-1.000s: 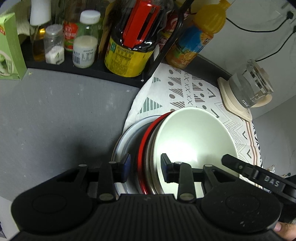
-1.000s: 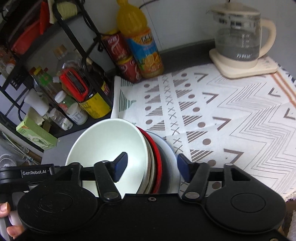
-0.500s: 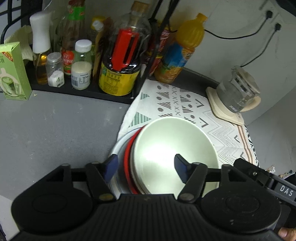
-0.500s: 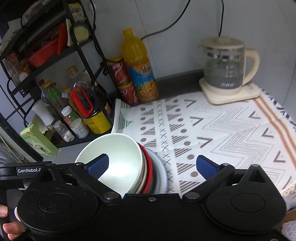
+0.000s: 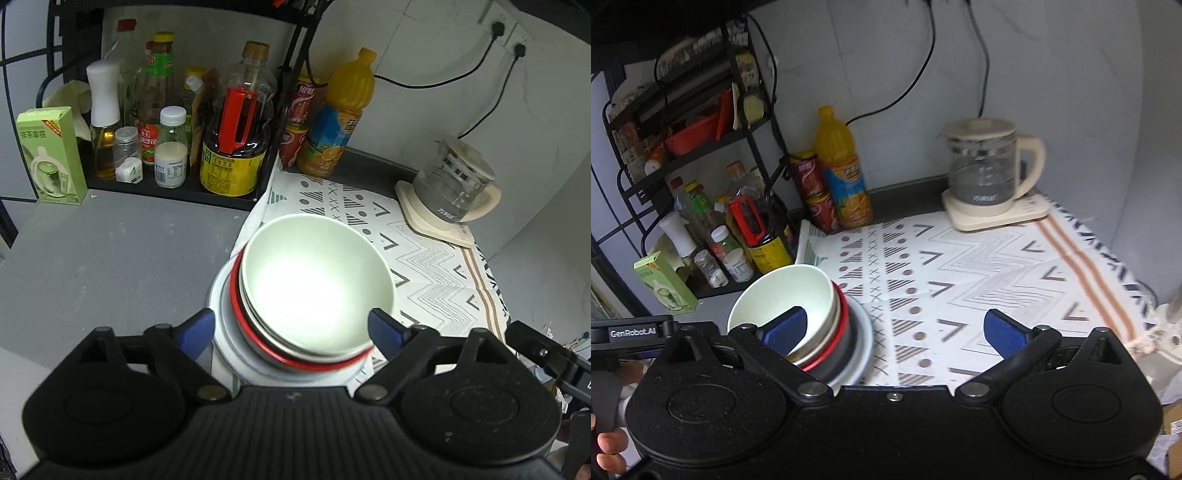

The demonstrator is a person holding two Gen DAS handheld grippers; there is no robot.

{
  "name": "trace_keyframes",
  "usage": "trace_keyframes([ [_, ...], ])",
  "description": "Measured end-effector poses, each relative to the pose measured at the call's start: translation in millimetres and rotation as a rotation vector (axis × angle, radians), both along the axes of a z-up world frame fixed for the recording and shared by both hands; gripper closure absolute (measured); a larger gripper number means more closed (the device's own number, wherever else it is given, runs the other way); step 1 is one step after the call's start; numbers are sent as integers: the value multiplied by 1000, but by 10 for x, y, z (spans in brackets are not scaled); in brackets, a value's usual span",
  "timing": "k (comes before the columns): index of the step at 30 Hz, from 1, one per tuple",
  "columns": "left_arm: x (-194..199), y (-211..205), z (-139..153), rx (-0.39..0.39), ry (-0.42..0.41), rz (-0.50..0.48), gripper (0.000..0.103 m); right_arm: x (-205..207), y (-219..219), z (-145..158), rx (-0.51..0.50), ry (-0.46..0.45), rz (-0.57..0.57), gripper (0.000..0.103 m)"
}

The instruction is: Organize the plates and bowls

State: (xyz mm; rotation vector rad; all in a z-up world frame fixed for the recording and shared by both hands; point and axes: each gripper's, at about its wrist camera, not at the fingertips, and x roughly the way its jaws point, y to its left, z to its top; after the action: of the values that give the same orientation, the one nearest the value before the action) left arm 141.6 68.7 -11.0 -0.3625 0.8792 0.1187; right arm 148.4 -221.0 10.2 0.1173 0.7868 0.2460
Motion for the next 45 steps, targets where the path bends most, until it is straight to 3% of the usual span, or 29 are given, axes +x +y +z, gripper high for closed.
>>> trace_keyframes([
  [6,-365,-187,183,38,-53,-8,0,-371,-195,152,-12,-44,-42,0],
  [28,-1717,-503,580,136,-152,-35,0,-1638,-424,402,-53,-89,-35,0],
  [45,-2341,-731,714,231,-199,-82,0,-2089,-713,497,-30,-116,-34,0],
])
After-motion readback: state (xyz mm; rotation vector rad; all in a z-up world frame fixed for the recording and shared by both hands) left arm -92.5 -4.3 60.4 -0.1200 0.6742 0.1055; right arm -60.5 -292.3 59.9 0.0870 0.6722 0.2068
